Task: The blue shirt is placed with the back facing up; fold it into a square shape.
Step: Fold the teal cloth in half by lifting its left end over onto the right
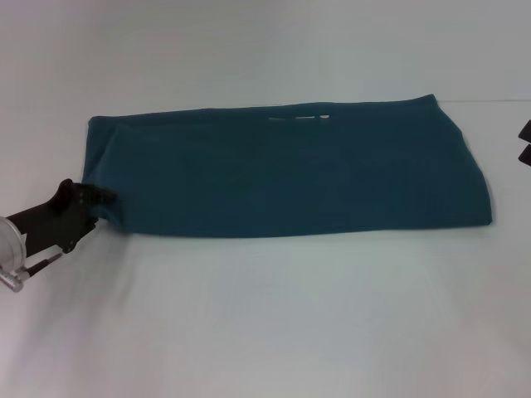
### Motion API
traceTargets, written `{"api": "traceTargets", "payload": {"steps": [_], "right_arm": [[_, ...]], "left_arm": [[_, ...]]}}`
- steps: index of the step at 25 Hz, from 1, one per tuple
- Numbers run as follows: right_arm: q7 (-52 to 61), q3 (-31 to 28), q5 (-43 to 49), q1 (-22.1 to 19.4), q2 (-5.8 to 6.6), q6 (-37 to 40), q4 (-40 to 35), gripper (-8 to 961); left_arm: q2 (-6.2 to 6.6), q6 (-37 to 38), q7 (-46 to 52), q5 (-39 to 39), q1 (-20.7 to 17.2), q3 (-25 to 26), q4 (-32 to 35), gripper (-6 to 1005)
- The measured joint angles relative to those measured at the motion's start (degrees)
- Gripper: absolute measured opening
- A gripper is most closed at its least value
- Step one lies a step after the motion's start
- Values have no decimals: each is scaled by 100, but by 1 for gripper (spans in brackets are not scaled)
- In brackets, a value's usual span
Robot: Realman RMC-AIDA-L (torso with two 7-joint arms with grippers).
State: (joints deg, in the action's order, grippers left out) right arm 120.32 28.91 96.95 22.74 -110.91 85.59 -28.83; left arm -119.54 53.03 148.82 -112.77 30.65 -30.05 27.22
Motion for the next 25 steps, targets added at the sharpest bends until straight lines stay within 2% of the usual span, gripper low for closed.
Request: {"api": "traceTargets", "payload": {"steps": [1, 6, 12, 19, 25], "right_arm": [[0, -3, -1, 0, 0, 1, 0, 687], [5, -7, -1, 2, 0, 1, 0, 687], [22, -8, -1, 3, 0, -8, 0, 686], [45, -8, -1, 2, -14, -41, 0, 685], [52, -49, 20, 2, -37, -43, 82, 684]], "left_arm": [[1, 0, -10, 0, 0, 0, -1, 454], [1, 17, -23, 1, -38, -1, -3, 209], [7, 227, -137, 38, -227, 24, 48, 13], [29, 491, -191, 55, -658, 140, 368, 14], [174, 779, -323, 25, -966, 562, 603, 14]]}}
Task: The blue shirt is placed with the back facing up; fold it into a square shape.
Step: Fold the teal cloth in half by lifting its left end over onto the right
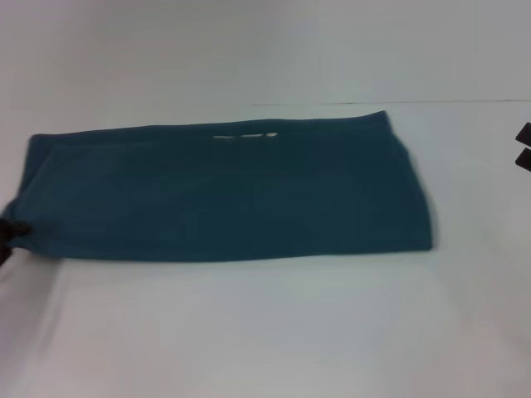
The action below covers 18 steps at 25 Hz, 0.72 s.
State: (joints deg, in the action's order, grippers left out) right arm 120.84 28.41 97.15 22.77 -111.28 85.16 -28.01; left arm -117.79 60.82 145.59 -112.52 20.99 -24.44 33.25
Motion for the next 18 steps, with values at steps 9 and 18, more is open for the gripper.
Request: {"api": "traceTargets", "payload": {"steps": [9, 18], "right_arm": [[-16, -11, 19, -7, 4, -67, 136, 683], [-30, 19, 24, -1, 10, -71, 142, 682]], "left_arm": [[161, -62, -92, -177, -101, 287, 178, 13], [157, 545, -314, -76, 270, 286, 204, 14]]}}
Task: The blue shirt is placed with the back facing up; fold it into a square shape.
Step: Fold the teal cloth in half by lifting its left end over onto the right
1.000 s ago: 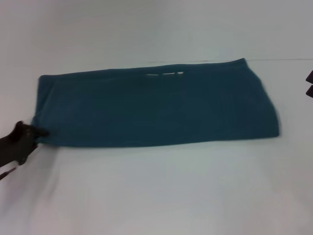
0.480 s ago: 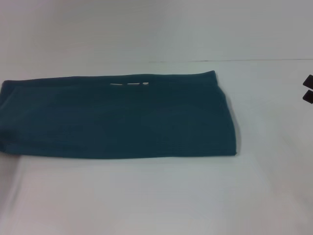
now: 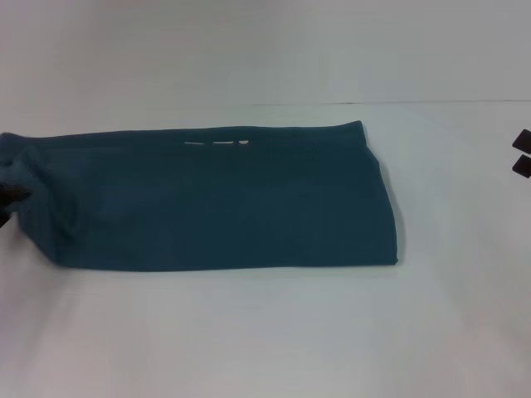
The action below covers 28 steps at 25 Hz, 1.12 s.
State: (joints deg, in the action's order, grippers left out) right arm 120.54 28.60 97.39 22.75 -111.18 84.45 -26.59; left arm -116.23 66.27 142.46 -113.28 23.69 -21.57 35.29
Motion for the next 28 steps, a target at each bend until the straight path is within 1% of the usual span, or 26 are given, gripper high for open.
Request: {"api": "traceTargets", "payload": {"steps": [7, 9, 11, 14, 19, 22, 24, 26, 28], "right_arm": [[-20, 15, 0, -4, 0, 1, -3, 682], [-21, 18, -1, 3, 0, 2, -3, 681], [-22, 22, -1, 15, -1, 2, -4, 681], [-22, 34, -1, 24, -6, 1, -4, 681], [-22, 82, 3, 28, -9, 4, -3, 683], [-22, 104, 5, 28, -9, 4, 2, 682], [-22, 108, 6, 27, -11, 5, 4, 681], [-23, 112, 8, 23, -15, 4, 13, 681], [-35, 116, 8, 19, -18, -7, 46, 682]], "left_arm": [[-16, 644, -116, 110, 604, -27, 4, 13], [-39, 805, -155, 120, 794, -29, 4, 13], [-89, 902, -207, 128, 978, -44, 5, 13], [-222, 974, -302, 140, 1278, -141, 5, 14], [-570, 990, -488, 223, 1730, -452, 2, 14], [-723, 819, -625, 241, 1978, -726, -86, 14], [-768, 637, -710, 250, 2131, -948, -257, 14], [-803, 294, -898, 293, 2343, -1210, -626, 13], [-822, -248, -1315, 446, 2632, -1390, -1334, 13]]}}
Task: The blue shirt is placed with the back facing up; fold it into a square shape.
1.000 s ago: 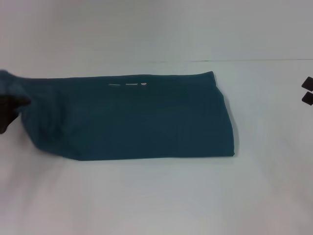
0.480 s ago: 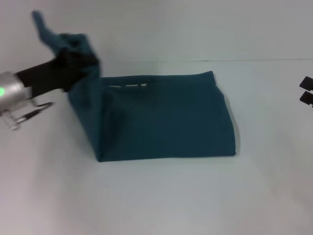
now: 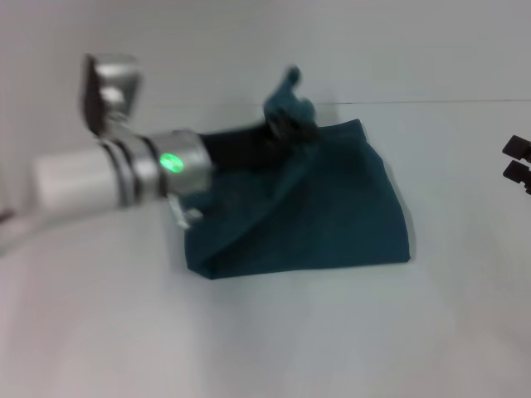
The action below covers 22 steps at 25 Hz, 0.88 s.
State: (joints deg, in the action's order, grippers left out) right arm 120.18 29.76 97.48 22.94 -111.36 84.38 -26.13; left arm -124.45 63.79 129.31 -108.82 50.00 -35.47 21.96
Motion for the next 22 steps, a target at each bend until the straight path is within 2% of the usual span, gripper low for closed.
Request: {"api": "traceTargets", "payload": {"steps": [3, 5, 9, 12, 14, 16, 17, 18, 20, 22], "right_arm": [[-29, 13, 0, -6, 0, -5, 29, 683], [-39, 29, 0, -15, 0, -8, 29, 683], [-48, 42, 33, -26, 0, -17, 34, 682], [-51, 38, 159, -27, 3, -46, 38, 682], [-52, 33, 214, -26, 13, -64, 38, 682], [-52, 39, 252, -19, 29, -85, 38, 682], [-50, 41, 276, -10, 45, -109, 38, 682], [-45, 43, 313, 9, 53, -131, 38, 682], [-20, 45, 411, 48, 80, -184, 23, 682], [28, 47, 583, 115, 117, -231, 2, 681]], "left_arm": [[-17, -526, -825, 292, 374, -41, -958, 54], [-21, -597, -1129, 379, 514, -46, -1213, 95], [-24, -715, -1239, 367, 721, -115, -1525, 176], [-24, -476, -1239, 378, 714, -135, -1491, 239], [-13, 16, -1222, 399, 625, -113, -1312, 281], [9, 901, -1216, 403, 375, -108, -824, 324], [19, 1079, -1208, 400, 294, -110, -679, 345], [39, 1412, -1106, 390, 51, -131, -298, 366], [111, 1601, -681, 371, -410, -146, 235, 408], [260, 1581, -118, 373, -858, -151, 579, 505]]}}
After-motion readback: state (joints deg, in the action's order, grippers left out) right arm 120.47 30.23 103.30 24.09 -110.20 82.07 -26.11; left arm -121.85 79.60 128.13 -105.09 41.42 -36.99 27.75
